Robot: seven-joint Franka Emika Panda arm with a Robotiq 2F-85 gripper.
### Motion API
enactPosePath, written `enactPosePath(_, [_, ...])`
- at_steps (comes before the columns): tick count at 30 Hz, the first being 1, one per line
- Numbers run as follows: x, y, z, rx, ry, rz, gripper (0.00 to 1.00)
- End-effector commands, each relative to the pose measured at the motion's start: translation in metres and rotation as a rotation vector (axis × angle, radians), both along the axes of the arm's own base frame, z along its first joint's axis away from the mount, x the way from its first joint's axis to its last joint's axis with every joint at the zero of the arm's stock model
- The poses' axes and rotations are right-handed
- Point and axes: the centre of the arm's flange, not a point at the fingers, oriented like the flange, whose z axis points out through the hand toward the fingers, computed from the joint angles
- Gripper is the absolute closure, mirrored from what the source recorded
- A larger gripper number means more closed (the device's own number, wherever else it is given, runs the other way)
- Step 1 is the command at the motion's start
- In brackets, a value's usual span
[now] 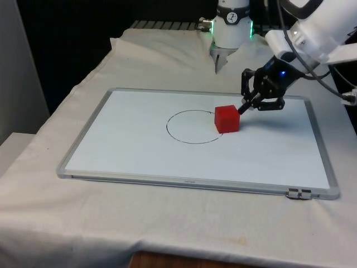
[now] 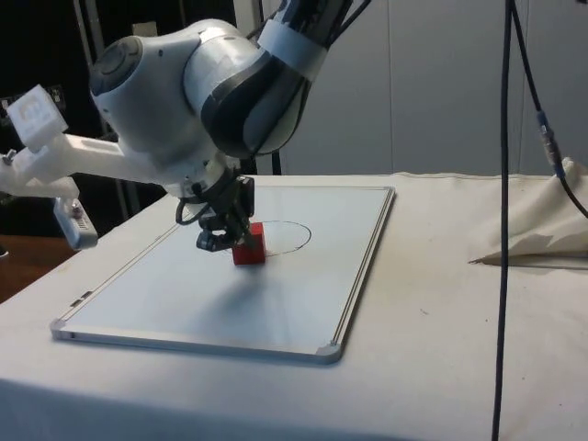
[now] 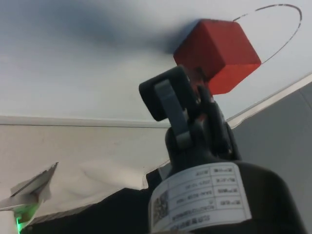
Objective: Push the cube into the marked area.
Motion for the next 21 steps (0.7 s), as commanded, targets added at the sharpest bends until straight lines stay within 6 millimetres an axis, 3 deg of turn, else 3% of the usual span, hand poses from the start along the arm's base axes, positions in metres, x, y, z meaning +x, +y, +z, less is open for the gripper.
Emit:
enactPosePath(1, [0.002,-0.001,0.0,-0.01,-0.005,-0.007,1.0])
enactPosePath(21, [0.022,-0.005,0.001,-0.133,-0.038,-0.073,1.0])
